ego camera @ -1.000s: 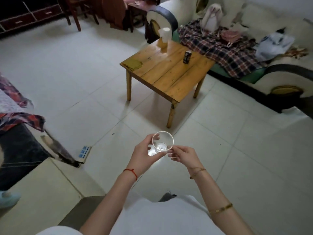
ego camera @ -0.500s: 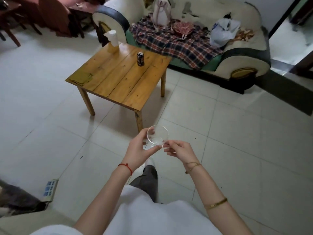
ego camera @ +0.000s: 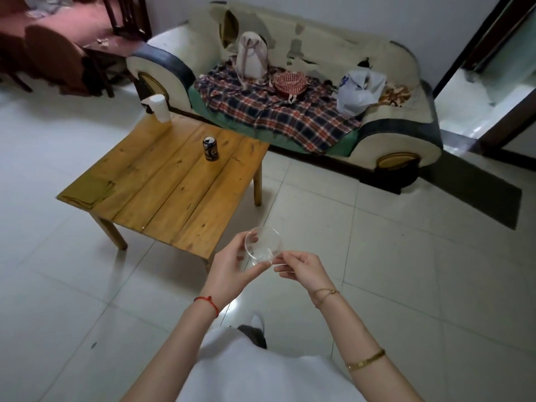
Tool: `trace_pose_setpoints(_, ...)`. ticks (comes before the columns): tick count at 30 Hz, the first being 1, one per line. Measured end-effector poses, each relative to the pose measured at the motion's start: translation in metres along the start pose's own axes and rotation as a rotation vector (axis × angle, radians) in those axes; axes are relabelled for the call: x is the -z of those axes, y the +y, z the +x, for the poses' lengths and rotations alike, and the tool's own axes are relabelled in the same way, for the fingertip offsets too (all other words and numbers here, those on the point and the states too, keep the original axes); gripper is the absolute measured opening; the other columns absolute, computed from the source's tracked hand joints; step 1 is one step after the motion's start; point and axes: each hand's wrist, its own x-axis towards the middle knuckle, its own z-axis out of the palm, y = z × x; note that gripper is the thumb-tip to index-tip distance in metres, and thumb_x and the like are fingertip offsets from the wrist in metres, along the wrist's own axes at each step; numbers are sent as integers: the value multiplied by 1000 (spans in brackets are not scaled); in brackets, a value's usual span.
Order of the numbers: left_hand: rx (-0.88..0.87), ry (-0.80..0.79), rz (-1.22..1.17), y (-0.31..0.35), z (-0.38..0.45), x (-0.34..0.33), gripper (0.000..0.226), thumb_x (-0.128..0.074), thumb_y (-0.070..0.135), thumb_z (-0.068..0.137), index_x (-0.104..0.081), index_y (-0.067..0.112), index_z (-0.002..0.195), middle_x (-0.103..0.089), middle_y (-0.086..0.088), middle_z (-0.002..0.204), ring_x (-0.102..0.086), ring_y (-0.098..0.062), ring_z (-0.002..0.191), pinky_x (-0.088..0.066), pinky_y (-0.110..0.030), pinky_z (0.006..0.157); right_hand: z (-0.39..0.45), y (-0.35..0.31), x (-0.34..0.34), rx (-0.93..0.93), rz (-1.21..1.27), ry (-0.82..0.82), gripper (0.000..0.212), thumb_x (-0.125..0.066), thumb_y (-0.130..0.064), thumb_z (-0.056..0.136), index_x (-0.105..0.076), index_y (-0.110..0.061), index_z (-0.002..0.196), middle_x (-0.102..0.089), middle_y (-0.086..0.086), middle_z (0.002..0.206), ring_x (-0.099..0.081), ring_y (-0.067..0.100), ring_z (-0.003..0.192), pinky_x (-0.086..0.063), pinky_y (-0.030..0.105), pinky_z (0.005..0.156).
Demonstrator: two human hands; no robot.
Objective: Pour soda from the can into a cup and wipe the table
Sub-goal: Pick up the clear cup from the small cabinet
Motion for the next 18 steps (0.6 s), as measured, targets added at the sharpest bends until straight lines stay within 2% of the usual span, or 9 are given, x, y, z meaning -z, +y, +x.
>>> trace_pose_setpoints(6,-12,6,20,11,99,8,59,-81,35,77,-53,31,129,-59,24,125,-55,7,114,-49,-24,98,85,-56,11,21,-15,-21,24,-48,-12,99,-71,-13,93,-72,4,88,-66,15,79,-55,18,72)
trace_pose_setpoints(12,8,28,54,19,180,7,61,-81,38,76,-54,28,129,-61,23,121,-57,9,109,-50,-17,91,158,-96,24,-7,-13,-50,22,-49,-13,99,-71,-10,101,-73,5,90,-68,14,80,-57,18,73)
trace_pose_setpoints(15,37,54,82,17,216,3,63,-79,39,76,-52,27,132,-60,20,124,-55,9,109,-48,-12,90,197,-112,31,-16,-53,-94,23,-48,-15,99,-71,-13,100,-74,5,95,-68,14,84,-57,22,79)
trace_pose_setpoints(18,77,123,94,17,252,-4,64,-78,36,77,-51,25,134,-56,18,126,-54,3,109,-46,-14,91,240,-130,39,-23,-105,-160,23,-49,-17,99,-72,-13,102,-75,4,97,-69,15,88,-57,27,86)
